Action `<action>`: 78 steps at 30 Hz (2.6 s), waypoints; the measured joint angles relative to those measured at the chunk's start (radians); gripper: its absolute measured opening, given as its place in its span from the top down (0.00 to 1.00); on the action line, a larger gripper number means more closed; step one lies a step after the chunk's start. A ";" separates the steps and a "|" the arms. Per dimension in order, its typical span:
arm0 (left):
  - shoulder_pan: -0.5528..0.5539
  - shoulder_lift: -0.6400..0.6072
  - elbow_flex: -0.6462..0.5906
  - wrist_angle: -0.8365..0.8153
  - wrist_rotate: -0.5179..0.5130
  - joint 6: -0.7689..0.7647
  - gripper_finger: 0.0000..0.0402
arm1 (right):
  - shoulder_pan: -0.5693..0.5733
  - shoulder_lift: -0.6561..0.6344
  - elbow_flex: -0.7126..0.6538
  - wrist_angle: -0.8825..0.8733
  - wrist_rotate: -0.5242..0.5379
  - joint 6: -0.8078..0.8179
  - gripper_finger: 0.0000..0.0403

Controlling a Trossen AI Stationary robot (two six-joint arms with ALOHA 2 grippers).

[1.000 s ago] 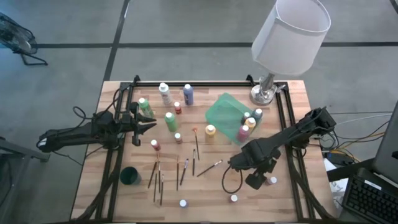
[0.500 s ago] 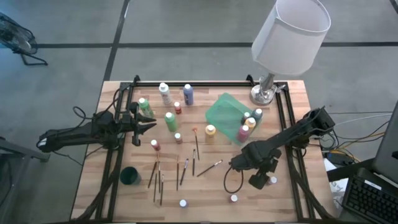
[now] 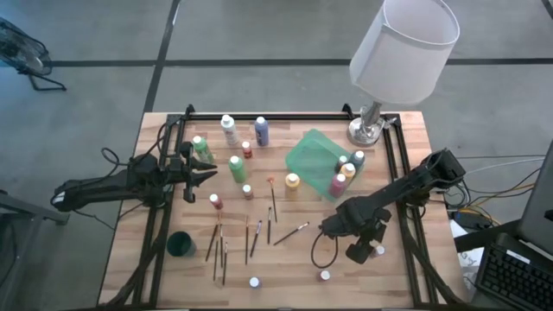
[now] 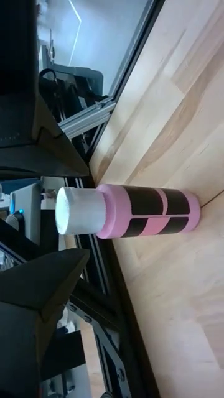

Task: Pick & Place Paint Supplies
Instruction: Put the small light pink paint bottle into the green bin

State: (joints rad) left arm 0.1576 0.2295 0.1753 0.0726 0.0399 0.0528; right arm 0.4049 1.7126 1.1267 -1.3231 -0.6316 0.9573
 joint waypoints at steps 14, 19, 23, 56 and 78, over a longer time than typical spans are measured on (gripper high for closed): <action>0.000 0.000 0.000 0.000 0.000 0.000 0.81 | 0.000 0.000 -0.045 0.016 -0.058 -0.020 0.61; 0.000 0.000 0.000 0.000 0.000 0.000 0.81 | 0.000 0.000 -0.041 0.036 -0.058 -0.022 0.66; 0.000 0.000 0.000 0.000 0.000 0.000 0.81 | 0.000 0.000 -0.043 0.053 -0.064 -0.022 0.69; 0.000 0.000 0.000 0.000 0.000 0.000 0.81 | -0.070 -0.001 0.273 0.044 0.182 -0.047 0.74; 0.000 0.000 0.000 0.000 0.000 0.000 0.81 | -0.373 0.001 0.836 -0.168 0.605 -0.312 0.74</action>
State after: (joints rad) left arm 0.1574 0.2295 0.1753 0.0729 0.0399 0.0525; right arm 0.0324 1.7136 1.9630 -1.4907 -0.0263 0.6454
